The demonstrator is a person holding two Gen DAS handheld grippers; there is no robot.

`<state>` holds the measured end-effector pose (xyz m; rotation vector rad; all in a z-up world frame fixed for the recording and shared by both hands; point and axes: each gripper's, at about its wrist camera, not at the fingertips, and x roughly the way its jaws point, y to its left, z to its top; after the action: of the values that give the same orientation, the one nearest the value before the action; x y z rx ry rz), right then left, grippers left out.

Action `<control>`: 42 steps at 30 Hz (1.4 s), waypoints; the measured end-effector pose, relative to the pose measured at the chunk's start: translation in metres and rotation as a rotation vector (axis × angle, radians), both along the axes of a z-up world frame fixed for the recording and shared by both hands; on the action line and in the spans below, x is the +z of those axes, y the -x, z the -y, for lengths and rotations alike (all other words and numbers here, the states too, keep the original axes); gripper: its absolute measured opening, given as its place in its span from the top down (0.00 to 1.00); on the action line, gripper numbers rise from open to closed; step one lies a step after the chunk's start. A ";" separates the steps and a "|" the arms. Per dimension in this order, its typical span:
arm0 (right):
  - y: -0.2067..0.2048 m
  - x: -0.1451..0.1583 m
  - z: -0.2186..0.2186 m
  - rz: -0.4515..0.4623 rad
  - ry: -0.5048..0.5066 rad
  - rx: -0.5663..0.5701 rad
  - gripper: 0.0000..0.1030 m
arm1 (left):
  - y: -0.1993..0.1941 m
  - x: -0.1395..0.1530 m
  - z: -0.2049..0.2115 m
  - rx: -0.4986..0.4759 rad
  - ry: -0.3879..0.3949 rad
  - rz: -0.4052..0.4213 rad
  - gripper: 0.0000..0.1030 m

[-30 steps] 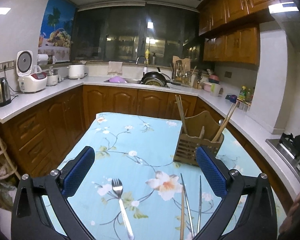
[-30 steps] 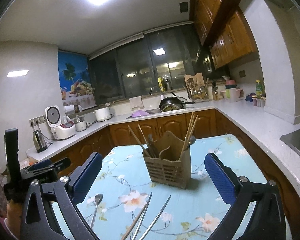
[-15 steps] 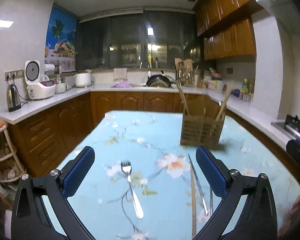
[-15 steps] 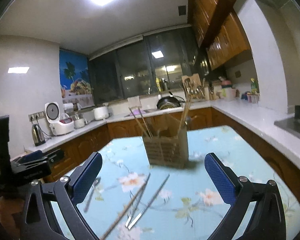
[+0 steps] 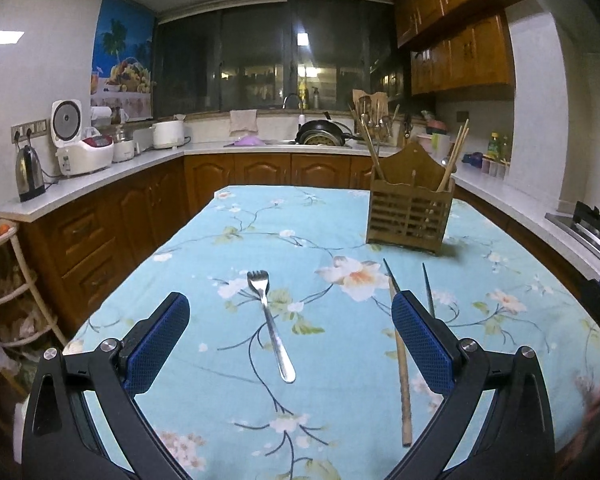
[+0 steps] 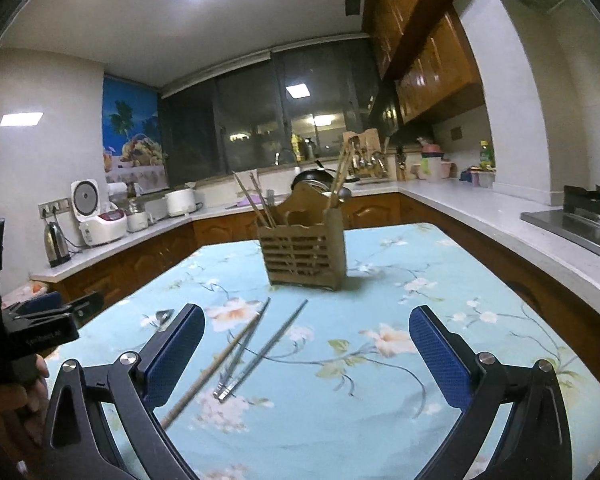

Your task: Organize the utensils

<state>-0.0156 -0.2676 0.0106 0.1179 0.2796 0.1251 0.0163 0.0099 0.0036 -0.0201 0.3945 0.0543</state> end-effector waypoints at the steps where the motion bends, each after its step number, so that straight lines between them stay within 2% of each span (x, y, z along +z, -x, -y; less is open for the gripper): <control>1: 0.001 -0.001 0.000 -0.002 -0.001 -0.004 0.00 | 0.000 -0.001 0.000 0.000 -0.001 0.000 0.00; 5: 0.004 -0.003 0.004 -0.015 0.001 -0.027 0.00 | 0.000 -0.003 0.001 -0.007 -0.004 -0.017 0.00; 9: 0.000 0.002 0.004 -0.058 0.000 -0.017 0.00 | 0.002 0.001 -0.002 -0.040 0.035 -0.011 0.00; 13: -0.008 0.032 0.009 -0.074 -0.059 0.028 0.00 | 0.005 0.014 -0.005 -0.062 0.059 0.023 0.00; 17: -0.009 0.068 0.011 0.003 -0.052 0.008 0.00 | 0.008 0.028 -0.011 -0.083 0.118 0.074 0.00; 19: -0.011 0.074 0.011 0.007 -0.051 -0.005 0.00 | 0.006 0.030 -0.012 -0.097 0.136 0.053 0.00; 22: -0.010 0.066 0.010 0.031 -0.053 0.007 0.00 | 0.002 0.027 -0.007 -0.060 0.074 0.016 0.00; 24: -0.006 0.052 0.004 0.060 -0.015 -0.030 0.00 | 0.003 0.021 -0.004 -0.058 0.045 0.018 0.00; 27: -0.006 0.033 -0.007 0.047 0.054 -0.055 0.00 | 0.000 0.014 0.001 -0.055 0.021 0.003 0.00; 34: -0.009 0.002 -0.010 -0.021 0.042 -0.035 0.00 | -0.001 -0.004 0.011 -0.051 -0.022 -0.015 0.00; 42: -0.003 -0.012 -0.006 -0.015 0.032 -0.032 0.00 | 0.002 -0.019 0.018 -0.053 -0.068 -0.019 0.00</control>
<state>-0.0123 -0.2615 -0.0018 0.0910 0.2947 0.0884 0.0142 -0.0078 -0.0155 0.0578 0.4118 0.0152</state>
